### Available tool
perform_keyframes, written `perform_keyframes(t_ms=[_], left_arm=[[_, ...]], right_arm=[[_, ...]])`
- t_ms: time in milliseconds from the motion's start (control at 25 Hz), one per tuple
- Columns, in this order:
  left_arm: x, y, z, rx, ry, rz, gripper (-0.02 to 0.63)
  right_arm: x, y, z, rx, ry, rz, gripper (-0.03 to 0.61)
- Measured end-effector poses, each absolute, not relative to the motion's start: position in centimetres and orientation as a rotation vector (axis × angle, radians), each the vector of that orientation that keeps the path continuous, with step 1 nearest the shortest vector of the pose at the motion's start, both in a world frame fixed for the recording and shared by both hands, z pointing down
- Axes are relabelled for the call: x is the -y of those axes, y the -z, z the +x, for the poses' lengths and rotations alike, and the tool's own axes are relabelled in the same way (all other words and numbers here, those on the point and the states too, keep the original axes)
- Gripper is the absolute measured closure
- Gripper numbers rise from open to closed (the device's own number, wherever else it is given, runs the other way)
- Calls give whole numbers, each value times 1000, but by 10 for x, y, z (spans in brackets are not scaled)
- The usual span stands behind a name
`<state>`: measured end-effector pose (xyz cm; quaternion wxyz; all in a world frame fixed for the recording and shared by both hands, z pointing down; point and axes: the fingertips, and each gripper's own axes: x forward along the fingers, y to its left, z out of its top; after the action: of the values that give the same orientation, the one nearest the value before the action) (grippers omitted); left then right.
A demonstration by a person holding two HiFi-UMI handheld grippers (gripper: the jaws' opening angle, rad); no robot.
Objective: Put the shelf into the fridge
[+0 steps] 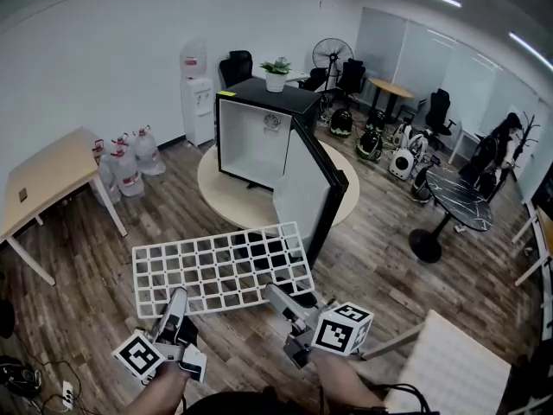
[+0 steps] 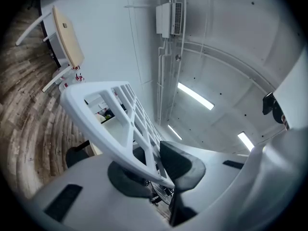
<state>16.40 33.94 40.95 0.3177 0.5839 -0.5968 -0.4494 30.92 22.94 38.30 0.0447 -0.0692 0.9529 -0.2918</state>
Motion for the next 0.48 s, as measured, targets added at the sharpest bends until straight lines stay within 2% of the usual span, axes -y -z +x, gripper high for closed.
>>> perform_keyframes(t_ms=[480], left_arm=[[-354,-411,143,1532,1186,1557,548]], right_arm=[[-247,-381,290,-2898,882,-236,442]])
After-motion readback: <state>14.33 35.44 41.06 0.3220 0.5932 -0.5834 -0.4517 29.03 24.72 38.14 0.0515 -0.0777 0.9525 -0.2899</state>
